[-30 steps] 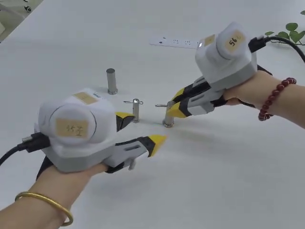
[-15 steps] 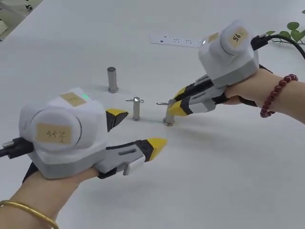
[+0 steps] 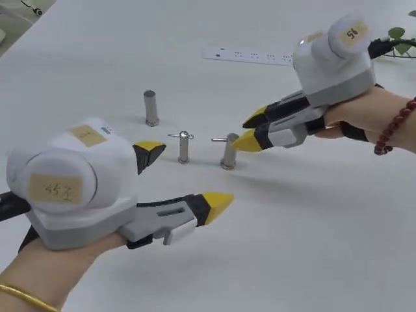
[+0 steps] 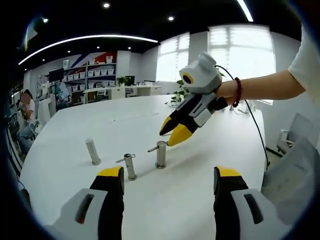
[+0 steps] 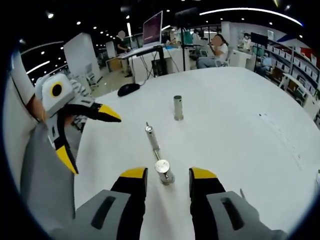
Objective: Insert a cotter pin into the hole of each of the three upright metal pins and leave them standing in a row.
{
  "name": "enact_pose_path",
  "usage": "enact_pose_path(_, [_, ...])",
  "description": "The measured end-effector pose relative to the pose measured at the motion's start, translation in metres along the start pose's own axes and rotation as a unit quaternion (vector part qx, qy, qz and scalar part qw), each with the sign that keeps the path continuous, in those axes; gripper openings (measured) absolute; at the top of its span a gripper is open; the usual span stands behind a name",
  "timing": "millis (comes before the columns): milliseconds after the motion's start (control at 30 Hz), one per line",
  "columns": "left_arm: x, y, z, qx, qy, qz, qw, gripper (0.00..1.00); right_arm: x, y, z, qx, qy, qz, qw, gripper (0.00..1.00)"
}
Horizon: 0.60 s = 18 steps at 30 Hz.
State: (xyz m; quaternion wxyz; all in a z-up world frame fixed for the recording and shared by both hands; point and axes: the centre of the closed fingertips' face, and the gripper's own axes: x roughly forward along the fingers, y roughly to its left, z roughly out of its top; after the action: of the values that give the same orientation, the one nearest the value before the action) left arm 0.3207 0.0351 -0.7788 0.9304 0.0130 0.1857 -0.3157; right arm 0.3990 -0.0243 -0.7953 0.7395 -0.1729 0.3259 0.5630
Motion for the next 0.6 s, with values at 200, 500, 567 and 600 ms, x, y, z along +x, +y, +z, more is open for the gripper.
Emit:
enact_pose_path(200, [-0.008,0.001,0.002,-0.014,-0.007,0.011,0.9998,0.78,-0.017,-0.019,-0.006,0.004,-0.001,-0.024,0.9997,0.36])
enact_pose_path(500, [-0.013,0.005,-0.001,-0.002,0.002,0.022,0.9997,0.85,-0.030,-0.058,-0.033,0.002,0.041,-0.082,0.9958,0.32])
enact_pose_path(567, [-0.014,0.006,-0.002,-0.003,0.001,0.024,0.9997,0.86,-0.031,-0.066,-0.042,-0.013,0.060,-0.094,0.9937,0.31])
enact_pose_path(600, [-0.015,0.006,-0.001,-0.004,0.000,0.025,0.9997,0.87,-0.029,-0.074,-0.048,-0.017,0.068,-0.098,0.9927,0.31])
